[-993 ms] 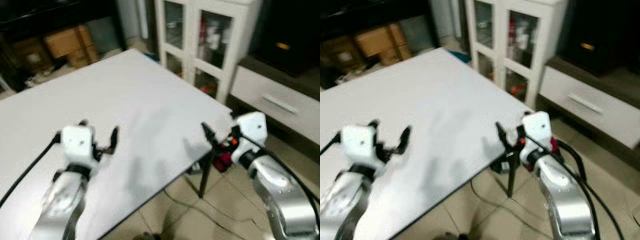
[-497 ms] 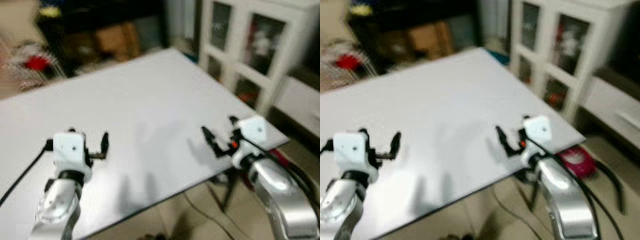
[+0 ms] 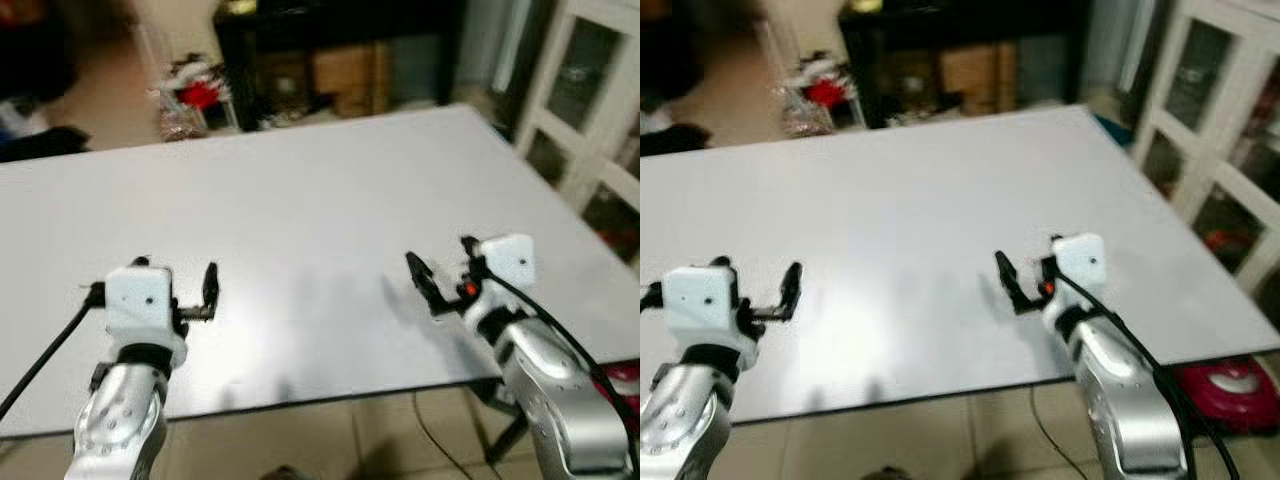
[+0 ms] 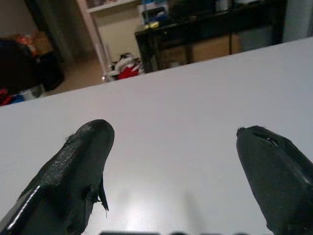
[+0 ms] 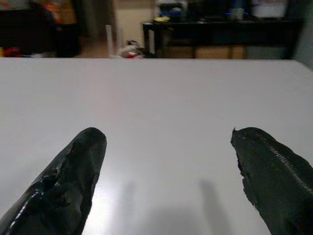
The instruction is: Setting the table
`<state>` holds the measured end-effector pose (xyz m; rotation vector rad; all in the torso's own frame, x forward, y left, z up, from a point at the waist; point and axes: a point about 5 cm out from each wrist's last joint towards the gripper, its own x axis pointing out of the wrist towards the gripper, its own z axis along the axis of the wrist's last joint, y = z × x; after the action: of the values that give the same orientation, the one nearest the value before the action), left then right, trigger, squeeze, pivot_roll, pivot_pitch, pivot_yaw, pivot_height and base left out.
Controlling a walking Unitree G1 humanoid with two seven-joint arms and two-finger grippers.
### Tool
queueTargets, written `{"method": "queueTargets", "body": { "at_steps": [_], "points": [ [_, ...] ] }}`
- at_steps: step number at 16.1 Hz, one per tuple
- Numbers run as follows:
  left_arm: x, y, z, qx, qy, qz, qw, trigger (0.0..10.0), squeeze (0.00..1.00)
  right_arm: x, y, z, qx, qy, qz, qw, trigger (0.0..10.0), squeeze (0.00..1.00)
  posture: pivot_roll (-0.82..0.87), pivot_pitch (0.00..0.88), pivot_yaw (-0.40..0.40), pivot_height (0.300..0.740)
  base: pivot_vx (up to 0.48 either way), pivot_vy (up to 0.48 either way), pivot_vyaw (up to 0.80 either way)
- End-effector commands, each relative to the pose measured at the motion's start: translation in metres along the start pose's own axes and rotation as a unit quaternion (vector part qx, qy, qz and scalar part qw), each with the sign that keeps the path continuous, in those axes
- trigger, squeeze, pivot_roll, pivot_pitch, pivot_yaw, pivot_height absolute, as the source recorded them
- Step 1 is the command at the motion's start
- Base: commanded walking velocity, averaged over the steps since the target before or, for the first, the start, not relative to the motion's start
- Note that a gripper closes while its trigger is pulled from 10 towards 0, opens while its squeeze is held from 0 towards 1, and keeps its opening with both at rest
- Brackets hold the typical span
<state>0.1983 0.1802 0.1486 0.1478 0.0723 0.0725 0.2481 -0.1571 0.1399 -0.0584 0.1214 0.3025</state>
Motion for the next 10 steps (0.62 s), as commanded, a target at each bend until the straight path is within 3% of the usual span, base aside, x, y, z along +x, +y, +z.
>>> {"method": "queueTargets", "body": {
  "at_steps": [1, 5, 7, 8, 9, 10],
  "points": [
    [0.0008, 0.0038, 0.0007, 0.01, 0.002, 0.012, 1.0, 10.0, 0.0, 0.0034, 0.0047, 0.0022, 0.006, -0.007, 0.012, 1.0, 10.0, 1.0, -0.03, 0.0, 0.069, 0.74, 0.0, 0.341, 0.8],
    [0.0003, 0.0046, 0.0015, 0.013, 0.0, 0.018, 1.0, 10.0, 0.0, 0.0085, 0.0036, 0.0058, 0.017, -0.022, 0.006, 1.0, 10.0, 1.0, -0.02, 0.0, 0.06, 0.74, 0.0, 0.34, 0.8],
    [0.0007, 0.0061, 0.0024, 0.014, -0.001, 0.019, 1.0, 10.0, 0.0, 0.0115, 0.0034, 0.0063, 0.026, -0.019, -0.008, 0.999, 10.0, 1.0, -0.02, 0.0, 0.065, 0.74, 0.0, 0.343, 0.0],
    [0.0011, 0.0076, 0.0018, 0.015, 0.0, 0.019, 1.0, 10.0, 0.0, 0.0116, 0.0037, 0.0054, 0.026, -0.015, -0.014, 0.999, 10.0, 0.41, -0.03, 0.0, 0.07, 0.74, 0.0, 0.345, 0.0],
    [0.0015, 0.008, 0.0018, 0.016, 0.001, 0.019, 1.0, 10.0, 0.0, 0.0114, 0.0024, 0.0045, 0.014, -0.01, -0.025, 1.0, 10.0, 0.0, -0.03, 0.0, 0.072, 0.74, 0.0, 0.337, 0.0],
    [0.0026, 0.0092, 0.0018, 0.015, 0.001, 0.02, 1.0, 10.0, 0.0, 0.0111, 0.0031, 0.0039, 0.036, -0.022, -0.018, 0.999, 10.0, 0.0, -0.03, 0.0, 0.073, 0.74, 0.0, 0.345, 0.0]
  ]
}}
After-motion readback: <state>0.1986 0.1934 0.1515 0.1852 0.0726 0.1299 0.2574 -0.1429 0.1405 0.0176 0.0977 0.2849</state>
